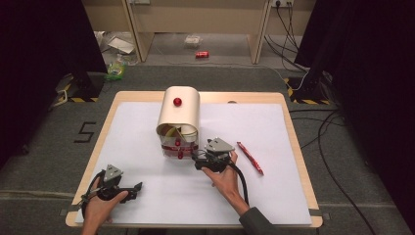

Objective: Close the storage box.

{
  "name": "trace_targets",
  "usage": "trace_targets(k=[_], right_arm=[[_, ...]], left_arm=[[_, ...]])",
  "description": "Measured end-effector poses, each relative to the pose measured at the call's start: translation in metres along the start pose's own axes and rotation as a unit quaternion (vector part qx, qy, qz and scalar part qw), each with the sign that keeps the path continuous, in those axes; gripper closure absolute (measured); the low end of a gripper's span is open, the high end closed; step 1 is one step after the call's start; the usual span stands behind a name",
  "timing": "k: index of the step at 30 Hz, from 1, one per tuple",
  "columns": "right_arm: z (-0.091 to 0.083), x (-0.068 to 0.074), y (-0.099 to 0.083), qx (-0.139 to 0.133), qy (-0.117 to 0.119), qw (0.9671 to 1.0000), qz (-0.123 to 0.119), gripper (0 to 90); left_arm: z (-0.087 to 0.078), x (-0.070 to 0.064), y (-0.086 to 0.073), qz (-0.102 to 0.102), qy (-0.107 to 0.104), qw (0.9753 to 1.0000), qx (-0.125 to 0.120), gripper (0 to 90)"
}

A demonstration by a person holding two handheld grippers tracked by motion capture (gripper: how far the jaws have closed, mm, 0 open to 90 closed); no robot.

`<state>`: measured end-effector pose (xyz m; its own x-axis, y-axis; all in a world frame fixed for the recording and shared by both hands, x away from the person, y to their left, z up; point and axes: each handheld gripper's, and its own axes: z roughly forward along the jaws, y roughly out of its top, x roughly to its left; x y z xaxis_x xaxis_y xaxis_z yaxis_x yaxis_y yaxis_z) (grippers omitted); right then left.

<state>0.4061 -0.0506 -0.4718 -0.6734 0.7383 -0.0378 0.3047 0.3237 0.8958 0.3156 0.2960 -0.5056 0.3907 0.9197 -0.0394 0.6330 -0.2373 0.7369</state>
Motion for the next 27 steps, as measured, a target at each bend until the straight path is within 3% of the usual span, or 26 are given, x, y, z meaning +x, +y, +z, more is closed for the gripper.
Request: trace_targets(k=[9, 27], right_arm=[[-0.009, -0.005, -0.005, 0.011, 0.008, 0.9999, 0.004, 23.4], [-0.03, -0.019, -0.008, 0.012, 0.002, 0.9998, 0.018, 24.3]], left_arm=[[0.0, 0.0, 0.0, 0.0, 0.0, 1.0, 0.0, 6.6], [0.0, 0.0, 0.0, 0.0, 0.0, 1.0, 0.0, 6.6]])
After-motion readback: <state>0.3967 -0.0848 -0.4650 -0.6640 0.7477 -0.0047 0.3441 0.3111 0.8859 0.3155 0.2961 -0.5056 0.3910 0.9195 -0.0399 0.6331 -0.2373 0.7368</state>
